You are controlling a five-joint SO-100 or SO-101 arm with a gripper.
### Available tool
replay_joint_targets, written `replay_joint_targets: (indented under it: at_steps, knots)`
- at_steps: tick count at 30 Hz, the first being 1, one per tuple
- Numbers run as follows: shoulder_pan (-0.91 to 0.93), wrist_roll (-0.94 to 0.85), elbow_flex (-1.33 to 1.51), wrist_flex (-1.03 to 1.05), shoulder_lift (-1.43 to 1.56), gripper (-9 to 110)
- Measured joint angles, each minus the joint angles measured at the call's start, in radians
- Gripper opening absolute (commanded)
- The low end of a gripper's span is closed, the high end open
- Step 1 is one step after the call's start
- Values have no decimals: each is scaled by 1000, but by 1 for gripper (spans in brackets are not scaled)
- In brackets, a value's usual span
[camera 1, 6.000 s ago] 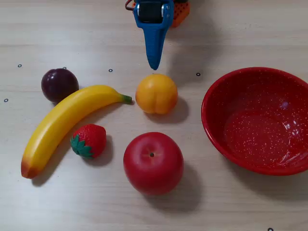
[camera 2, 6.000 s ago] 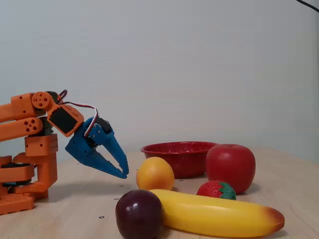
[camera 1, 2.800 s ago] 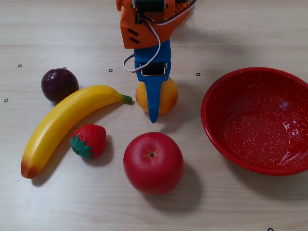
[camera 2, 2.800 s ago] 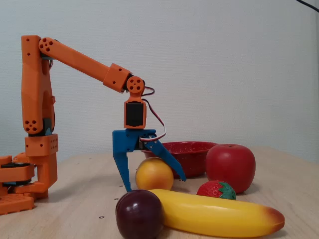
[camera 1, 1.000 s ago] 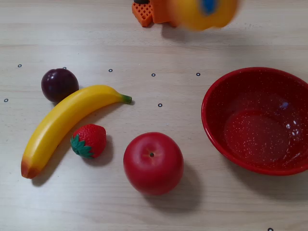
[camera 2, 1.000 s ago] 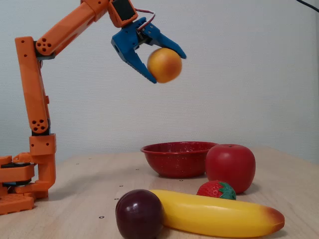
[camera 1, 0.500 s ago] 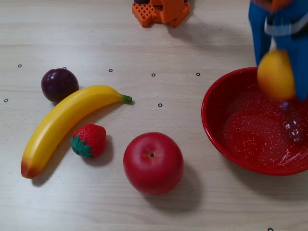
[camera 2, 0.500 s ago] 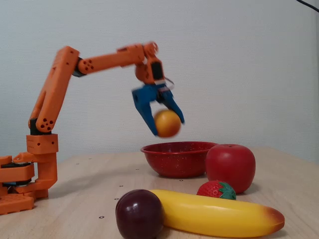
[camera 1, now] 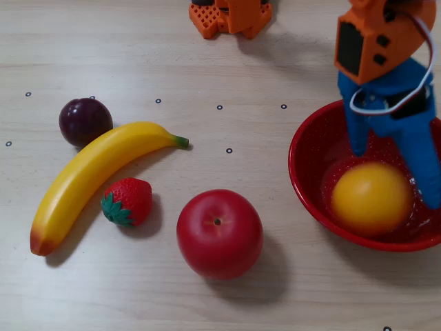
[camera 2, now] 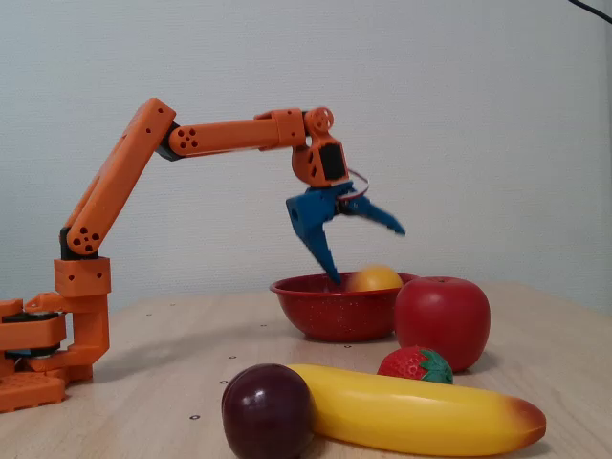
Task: Put the peach in the red bowl.
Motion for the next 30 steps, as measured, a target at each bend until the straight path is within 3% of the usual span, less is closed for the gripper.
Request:
replay_joint_targets:
  at_steps: [3, 8, 17, 30]
  knots:
    - [-2, 5, -48, 11, 2, 50]
    - [-17, -17, -117, 37, 32, 0]
    - [-153, -55, 77, 5, 482, 0]
    - [-402, -12, 1121, -265, 1233, 0]
